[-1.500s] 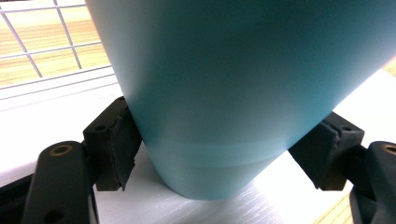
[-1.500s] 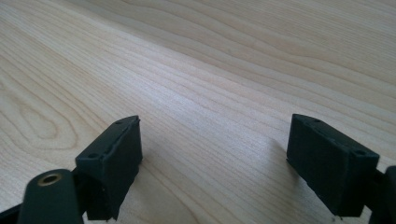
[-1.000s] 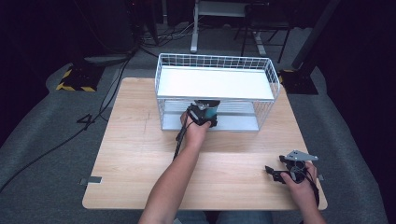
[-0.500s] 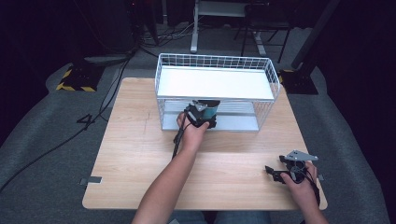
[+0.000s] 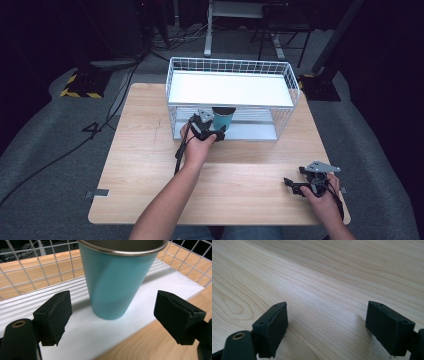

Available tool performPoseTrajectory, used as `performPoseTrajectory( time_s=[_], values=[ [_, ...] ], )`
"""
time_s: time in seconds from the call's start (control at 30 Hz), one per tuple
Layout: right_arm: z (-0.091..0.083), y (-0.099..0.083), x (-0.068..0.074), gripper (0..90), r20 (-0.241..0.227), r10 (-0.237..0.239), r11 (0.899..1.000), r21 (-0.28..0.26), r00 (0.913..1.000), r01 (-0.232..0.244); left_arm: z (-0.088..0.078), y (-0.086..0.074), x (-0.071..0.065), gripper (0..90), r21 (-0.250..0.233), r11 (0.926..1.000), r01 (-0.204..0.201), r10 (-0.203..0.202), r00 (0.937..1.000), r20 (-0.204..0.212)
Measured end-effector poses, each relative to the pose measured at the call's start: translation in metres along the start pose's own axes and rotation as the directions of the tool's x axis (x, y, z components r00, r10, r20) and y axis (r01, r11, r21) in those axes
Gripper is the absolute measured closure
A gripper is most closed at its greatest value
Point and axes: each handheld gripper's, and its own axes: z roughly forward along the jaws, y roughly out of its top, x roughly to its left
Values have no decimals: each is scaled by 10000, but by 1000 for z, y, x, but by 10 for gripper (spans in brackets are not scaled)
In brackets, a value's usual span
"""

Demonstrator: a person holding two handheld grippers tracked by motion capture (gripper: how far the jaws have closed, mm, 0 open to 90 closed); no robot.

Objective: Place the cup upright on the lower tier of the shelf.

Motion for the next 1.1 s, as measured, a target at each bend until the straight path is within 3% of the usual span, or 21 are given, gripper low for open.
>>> performPoseTrajectory(
  time_s=[0.67, 1.1],
  values=[
    [0, 0, 0, 184, 15, -6, 10000, -1, 10000, 6, -82, -17, 12, 168, 37, 9997, -246, 245, 9994, 228],
    [0, 0, 0, 184, 16, -6, 10000, 0, 10000, 6, -123, -38, 22, 170, 239, 9986, -473, 467, 9986, 264]
  ],
)
